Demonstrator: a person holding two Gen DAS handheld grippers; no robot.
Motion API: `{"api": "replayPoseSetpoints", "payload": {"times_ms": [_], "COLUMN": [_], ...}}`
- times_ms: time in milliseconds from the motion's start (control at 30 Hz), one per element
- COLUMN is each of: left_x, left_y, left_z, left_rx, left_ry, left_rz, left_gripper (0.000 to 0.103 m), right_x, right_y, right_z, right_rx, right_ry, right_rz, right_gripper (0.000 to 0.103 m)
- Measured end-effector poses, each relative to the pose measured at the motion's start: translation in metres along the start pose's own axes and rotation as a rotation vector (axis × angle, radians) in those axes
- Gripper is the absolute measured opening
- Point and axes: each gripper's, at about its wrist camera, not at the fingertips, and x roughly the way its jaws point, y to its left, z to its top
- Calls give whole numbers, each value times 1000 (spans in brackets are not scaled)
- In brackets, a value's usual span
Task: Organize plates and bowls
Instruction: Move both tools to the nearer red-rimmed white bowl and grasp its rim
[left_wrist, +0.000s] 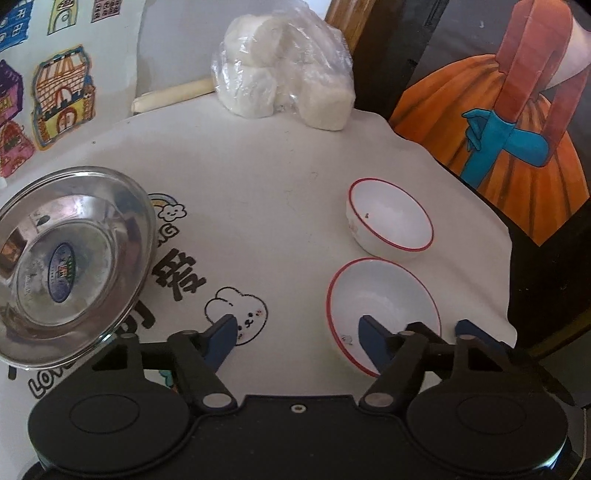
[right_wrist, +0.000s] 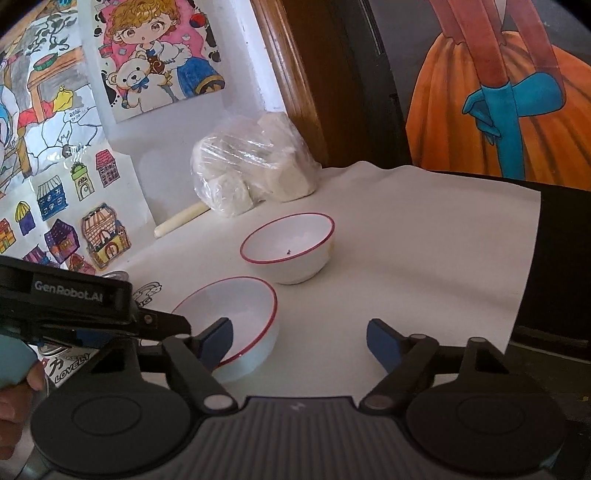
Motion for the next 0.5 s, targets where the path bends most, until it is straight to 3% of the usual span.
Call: {"api": "replayPoseSetpoints", "payload": {"times_ms": [167,500], "left_x": [3,5], "left_y": [-3,-3], "left_z": [0,-1], "left_rx": [22,38], "left_ry": [4,8], "left_rz": [-23,-68], "left_gripper": [53,35], "right_x": [4,5], "right_y": [1,6], "right_z": [0,0], "right_rx": [4,9], "right_ry": [6,7], "right_rz": [14,34], "right_gripper": [71,51]}}
